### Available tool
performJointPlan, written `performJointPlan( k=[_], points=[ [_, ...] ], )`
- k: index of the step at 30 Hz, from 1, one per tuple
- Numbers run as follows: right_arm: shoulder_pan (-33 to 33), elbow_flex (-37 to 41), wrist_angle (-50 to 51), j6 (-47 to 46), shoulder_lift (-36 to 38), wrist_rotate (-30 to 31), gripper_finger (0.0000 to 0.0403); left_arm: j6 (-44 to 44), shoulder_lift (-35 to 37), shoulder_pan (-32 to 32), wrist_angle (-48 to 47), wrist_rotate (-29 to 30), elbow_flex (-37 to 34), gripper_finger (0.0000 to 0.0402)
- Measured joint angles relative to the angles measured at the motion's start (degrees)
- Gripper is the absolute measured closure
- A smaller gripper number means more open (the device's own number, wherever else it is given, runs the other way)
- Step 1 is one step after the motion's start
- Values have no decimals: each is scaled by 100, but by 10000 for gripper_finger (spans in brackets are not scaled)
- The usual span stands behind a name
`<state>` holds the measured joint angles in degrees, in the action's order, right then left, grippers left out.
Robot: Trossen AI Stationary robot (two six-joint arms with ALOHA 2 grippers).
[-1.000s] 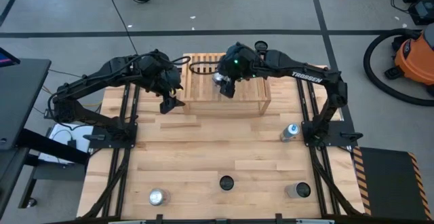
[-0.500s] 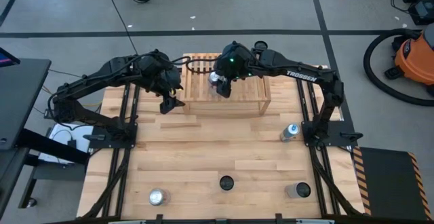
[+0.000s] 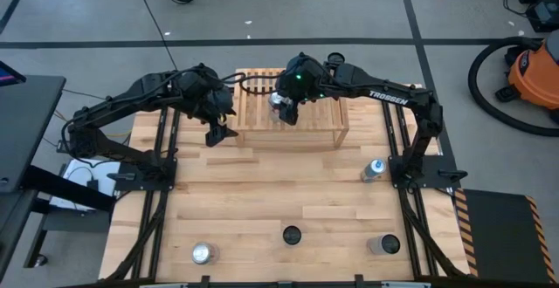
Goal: Place canned beverage on shelf
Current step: Put the right silver soda can on the shelf
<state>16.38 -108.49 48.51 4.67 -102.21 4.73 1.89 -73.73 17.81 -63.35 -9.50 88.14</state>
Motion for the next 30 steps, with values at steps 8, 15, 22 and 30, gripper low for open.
performJointPlan(
  k=[8,15,22,30],
  points=[
    [1,10,36,53,0,12,65,-1,0,1,0,0,0,47],
    [23,-7,31,254,0,20,37,-2,0,1,0,0,0,47],
    [90,-366,19,448,0,20,32,-4,0,-1,0,-1,0,47],
    [81,-1017,358,595,1,18,32,-7,0,-1,0,-2,0,47]
  ],
)
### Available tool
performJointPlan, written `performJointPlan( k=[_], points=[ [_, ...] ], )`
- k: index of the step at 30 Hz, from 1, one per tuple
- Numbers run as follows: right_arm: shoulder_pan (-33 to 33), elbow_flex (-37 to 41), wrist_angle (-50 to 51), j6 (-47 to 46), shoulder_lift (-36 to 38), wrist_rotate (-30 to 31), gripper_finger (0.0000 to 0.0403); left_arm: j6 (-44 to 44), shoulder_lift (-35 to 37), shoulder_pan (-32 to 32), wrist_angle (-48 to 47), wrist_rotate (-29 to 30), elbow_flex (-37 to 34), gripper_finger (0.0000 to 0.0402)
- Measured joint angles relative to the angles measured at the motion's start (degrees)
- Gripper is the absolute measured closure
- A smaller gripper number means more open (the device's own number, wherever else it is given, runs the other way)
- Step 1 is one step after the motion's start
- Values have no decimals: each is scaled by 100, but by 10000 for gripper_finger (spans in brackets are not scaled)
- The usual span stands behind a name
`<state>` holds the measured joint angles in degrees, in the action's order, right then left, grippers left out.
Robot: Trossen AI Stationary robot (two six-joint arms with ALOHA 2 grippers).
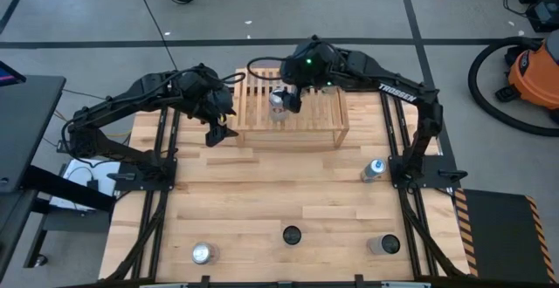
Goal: Place canned beverage on shelf
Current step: Put the right silver soda can on the shelf
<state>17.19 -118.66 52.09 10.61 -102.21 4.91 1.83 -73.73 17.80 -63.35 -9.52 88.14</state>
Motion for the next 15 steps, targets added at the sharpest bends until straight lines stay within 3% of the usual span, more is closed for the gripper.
performJointPlan(
  k=[8,15],
  points=[
    [-227,-98,1480,-408,4,6,57,-125,0,0,-181,0,0,47],
    [-621,371,1528,-769,8,24,155,-120,0,2,-218,2,0,47]
  ],
)
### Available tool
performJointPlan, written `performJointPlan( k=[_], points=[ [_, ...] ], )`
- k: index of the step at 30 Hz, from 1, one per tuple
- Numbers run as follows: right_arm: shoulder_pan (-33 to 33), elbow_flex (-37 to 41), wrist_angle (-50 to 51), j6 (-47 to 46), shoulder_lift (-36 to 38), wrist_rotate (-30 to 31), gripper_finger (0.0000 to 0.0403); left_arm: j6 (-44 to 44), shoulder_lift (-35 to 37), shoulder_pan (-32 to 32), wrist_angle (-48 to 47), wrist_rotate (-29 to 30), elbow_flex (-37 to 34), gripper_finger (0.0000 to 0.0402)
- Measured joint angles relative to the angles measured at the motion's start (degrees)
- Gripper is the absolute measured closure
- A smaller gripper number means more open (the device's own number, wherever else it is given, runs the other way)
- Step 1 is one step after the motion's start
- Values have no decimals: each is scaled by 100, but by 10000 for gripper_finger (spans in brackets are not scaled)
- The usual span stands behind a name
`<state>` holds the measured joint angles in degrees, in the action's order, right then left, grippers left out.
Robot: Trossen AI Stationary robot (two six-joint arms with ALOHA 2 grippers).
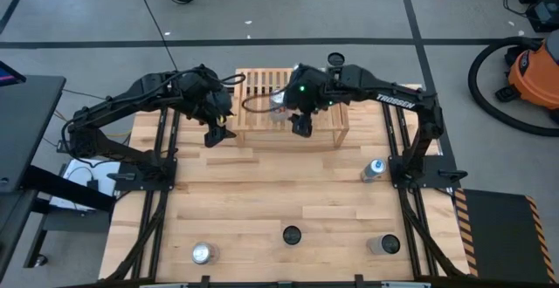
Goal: Place canned beverage on shelf
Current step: Put the right silver soda can on the shelf
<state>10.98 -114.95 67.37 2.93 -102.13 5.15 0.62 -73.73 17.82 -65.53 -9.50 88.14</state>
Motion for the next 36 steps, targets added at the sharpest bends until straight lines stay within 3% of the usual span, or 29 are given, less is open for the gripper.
performJointPlan(
  k=[5,10,12,18,23,36],
  points=[
    [-242,489,-245,-291,-9,406,259,96,0,0,-90,0,0,47],
    [-318,950,-757,-335,-14,337,367,159,0,-2,-164,0,0,47],
    [-316,1064,-919,-340,-13,354,392,201,0,0,-167,0,0,47],
    [-183,1393,-1234,-489,-9,259,381,260,0,0,-216,0,0,47],
    [-58,1672,-1669,-444,-9,213,396,260,0,0,-221,0,0,47],
    [368,1693,-2028,-329,-9,208,395,304,0,0,-221,0,0,47]
  ],
)
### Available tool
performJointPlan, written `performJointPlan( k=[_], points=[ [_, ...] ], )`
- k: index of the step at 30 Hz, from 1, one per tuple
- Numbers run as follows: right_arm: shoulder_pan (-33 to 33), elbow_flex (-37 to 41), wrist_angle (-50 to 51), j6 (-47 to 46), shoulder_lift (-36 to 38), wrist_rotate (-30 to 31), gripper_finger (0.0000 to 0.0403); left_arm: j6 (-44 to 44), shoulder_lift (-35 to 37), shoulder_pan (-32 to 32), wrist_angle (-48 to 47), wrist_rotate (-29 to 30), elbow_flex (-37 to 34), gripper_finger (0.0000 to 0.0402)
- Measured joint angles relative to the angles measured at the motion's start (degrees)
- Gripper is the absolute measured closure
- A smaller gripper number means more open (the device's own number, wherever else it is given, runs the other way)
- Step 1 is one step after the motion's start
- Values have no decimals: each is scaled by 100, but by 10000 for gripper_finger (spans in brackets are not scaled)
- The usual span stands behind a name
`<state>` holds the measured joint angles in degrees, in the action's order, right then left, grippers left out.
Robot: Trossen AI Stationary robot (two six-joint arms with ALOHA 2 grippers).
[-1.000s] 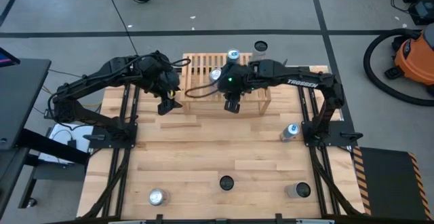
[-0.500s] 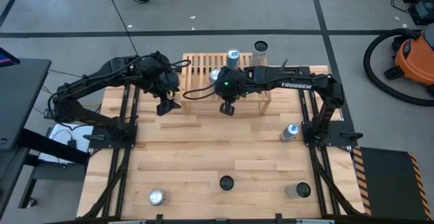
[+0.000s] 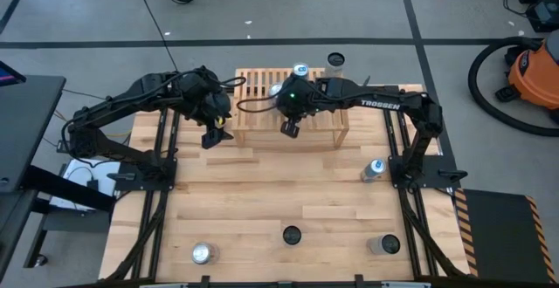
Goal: Place canned beverage on shelf
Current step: Put the right silver soda can on the shelf
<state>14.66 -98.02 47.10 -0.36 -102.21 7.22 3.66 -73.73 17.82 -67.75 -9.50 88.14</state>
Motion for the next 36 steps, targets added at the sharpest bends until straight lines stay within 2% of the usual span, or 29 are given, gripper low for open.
performJointPlan(
  k=[15,30,36],
  points=[
    [279,2,-312,-35,-199,-111,395,66,0,-2,-26,0,0,47],
    [-226,-28,-53,-416,-70,-119,395,153,-2,-1,-26,2,-2,47],
    [-489,-46,94,-418,104,385,395,457,-148,212,278,0,0,47]
  ],
)
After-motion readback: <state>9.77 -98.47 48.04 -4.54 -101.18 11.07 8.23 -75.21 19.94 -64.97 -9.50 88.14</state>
